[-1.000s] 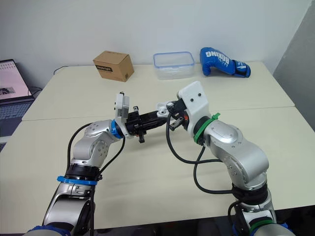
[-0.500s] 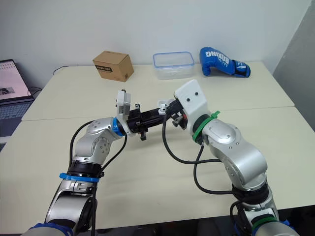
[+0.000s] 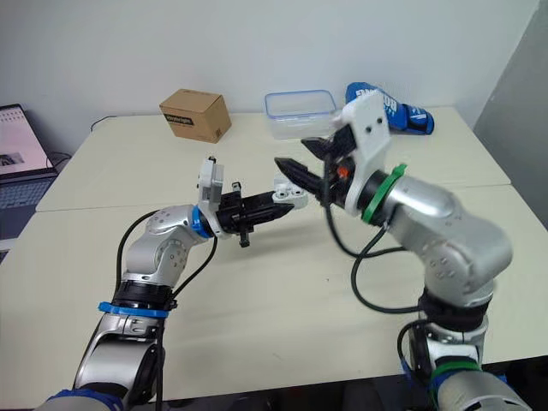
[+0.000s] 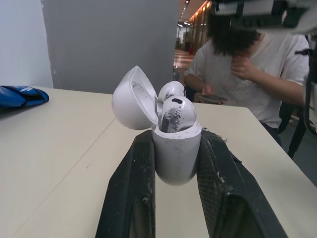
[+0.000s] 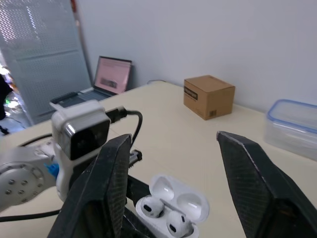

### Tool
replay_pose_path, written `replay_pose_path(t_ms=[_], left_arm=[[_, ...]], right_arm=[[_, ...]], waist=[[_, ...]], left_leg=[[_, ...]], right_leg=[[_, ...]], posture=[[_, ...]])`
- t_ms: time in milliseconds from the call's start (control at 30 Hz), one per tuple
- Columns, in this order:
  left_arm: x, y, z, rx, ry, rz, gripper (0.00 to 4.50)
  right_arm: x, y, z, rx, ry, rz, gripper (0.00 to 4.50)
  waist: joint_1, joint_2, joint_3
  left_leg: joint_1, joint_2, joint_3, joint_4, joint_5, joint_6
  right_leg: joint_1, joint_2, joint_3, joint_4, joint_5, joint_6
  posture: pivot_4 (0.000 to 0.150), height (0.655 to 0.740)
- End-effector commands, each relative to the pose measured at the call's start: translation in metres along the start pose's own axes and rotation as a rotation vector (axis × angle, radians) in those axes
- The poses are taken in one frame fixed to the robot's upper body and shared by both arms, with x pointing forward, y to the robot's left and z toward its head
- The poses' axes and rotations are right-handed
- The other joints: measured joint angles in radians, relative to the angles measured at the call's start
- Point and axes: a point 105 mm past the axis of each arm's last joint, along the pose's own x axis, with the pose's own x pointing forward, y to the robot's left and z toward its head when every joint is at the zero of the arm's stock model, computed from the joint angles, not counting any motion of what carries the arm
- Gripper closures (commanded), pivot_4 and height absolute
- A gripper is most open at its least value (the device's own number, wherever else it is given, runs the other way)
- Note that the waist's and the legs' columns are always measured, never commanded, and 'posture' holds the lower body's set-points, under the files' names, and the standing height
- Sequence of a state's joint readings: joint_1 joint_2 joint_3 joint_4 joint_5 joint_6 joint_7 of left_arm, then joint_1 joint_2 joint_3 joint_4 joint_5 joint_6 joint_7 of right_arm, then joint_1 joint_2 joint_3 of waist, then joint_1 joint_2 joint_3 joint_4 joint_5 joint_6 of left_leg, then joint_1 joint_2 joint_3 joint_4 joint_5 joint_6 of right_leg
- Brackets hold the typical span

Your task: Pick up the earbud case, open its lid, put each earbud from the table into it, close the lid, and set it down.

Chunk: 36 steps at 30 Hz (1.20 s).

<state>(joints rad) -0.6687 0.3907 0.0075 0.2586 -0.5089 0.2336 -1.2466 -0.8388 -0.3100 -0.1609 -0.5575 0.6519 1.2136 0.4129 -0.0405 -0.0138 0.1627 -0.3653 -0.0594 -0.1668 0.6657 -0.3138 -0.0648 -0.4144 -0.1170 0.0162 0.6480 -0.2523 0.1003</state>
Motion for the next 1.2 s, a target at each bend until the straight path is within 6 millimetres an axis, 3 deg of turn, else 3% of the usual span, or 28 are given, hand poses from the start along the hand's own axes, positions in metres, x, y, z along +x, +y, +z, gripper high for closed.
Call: replay_pose_path(t_ms=[33,200,467,700,1200], left_arm=[[-0.004,-0.011,0.019,0.044,-0.03,-0.049,3.75],[-0.008,-0.023,0.022,0.025,-0.026,-0.079,3.75],[-0.013,-0.032,0.023,0.01,-0.03,-0.056,3.75],[-0.016,-0.036,0.02,0.001,-0.026,-0.024,3.75],[-0.021,-0.028,0.019,-0.01,-0.03,0.021,3.75]], right_arm=[[-0.006,-0.02,0.005,-0.006,0.041,0.014,2.61],[0.0,-0.035,-0.015,-0.062,0.166,0.1,4.48],[0.024,-0.03,-0.048,-0.166,0.29,0.296,4.48],[0.039,-0.01,-0.046,-0.177,0.273,0.421,4.48],[0.028,0.009,-0.043,-0.176,0.269,0.485,4.48]], waist=[[0.001,0.0,0.0],[-0.007,0.0,0.0],[-0.019,0.0,0.0],[-0.017,0.0,0.0],[-0.015,0.0,0.0]], left_leg=[[0.0,0.0,0.0,0.0,0.0,0.0],[0.0,0.0,0.001,-0.001,0.0,0.0],[0.0,0.001,0.001,-0.001,0.0,0.0],[0.0,0.0,0.001,-0.001,0.0,0.0],[0.0,0.0,0.001,0.0,0.0,0.0]], right_leg=[[0.0,0.0,0.0,-0.001,0.0,0.0],[0.0,0.0,0.0,-0.001,0.0,0.0],[0.0,0.0,0.0,-0.001,0.0,0.0],[-0.001,0.0,0.0,-0.001,0.0,0.0],[-0.001,0.0,0.0,-0.001,0.0,0.0]], posture=[[0.15,0.7307],[0.15,0.7307],[0.15,0.7307],[0.15,0.7307],[0.15,0.7307]])
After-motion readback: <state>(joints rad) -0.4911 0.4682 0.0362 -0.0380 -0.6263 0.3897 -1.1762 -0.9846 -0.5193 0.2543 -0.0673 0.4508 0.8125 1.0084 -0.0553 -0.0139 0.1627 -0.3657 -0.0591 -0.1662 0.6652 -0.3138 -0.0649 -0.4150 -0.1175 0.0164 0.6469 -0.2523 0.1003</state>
